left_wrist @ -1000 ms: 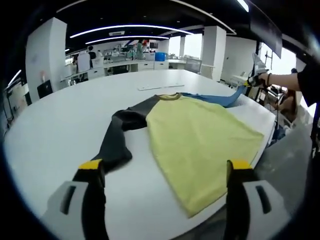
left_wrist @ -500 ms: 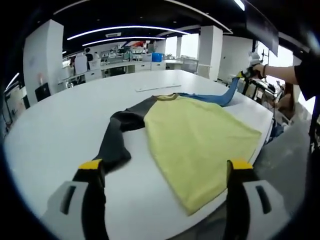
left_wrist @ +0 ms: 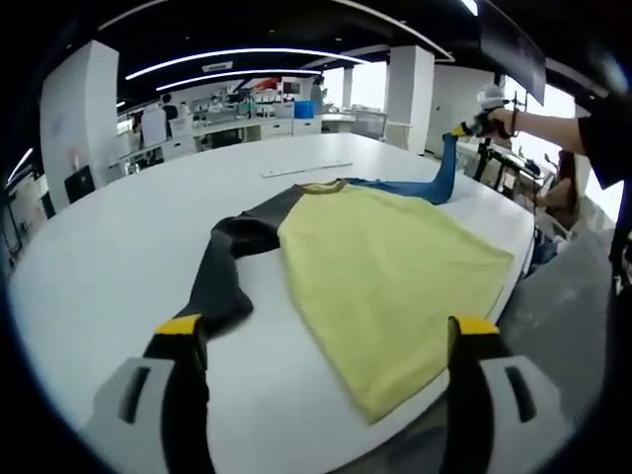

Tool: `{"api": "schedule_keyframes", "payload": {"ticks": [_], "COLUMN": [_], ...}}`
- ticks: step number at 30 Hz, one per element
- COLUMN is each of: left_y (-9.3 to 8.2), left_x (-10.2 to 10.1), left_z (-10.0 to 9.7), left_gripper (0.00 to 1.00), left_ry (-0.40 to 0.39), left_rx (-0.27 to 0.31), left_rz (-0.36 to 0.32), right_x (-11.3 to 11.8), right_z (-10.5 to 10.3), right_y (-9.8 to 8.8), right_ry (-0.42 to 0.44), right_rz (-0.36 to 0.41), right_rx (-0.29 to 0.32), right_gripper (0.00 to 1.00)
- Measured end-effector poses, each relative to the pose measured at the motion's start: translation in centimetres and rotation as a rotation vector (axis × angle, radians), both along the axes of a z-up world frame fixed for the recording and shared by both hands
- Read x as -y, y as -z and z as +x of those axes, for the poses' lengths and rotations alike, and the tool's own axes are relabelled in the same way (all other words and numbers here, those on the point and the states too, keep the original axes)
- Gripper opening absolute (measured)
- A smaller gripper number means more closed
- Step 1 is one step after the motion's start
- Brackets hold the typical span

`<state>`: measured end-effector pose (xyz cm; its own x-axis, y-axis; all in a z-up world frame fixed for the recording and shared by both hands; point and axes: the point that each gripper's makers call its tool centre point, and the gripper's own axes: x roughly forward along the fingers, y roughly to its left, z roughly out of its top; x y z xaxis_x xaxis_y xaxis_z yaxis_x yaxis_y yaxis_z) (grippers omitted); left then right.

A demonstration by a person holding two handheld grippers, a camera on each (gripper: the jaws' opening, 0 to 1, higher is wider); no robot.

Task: Fold the garment on the visible template until the final outline fits inside the template.

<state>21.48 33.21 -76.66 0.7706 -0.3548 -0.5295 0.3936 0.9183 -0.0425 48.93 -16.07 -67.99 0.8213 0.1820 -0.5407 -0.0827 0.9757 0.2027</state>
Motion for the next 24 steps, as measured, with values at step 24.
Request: {"api": "schedule_keyframes", "payload": {"ticks": [24], "left_y": [0.1], "left_x": [0.1], "left_z": [1.1], "left_gripper": [0.99], "left_ry": [0.018], "left_rx": [0.001], "left_rz": [-0.012], "right_x": [-12.6], "right_z": [-0.2], "right_y": [-1.6], "right_ry": [-0.207], "right_rz": [-0.04], "right_rx": [-0.031], "right_gripper": [0.0]}}
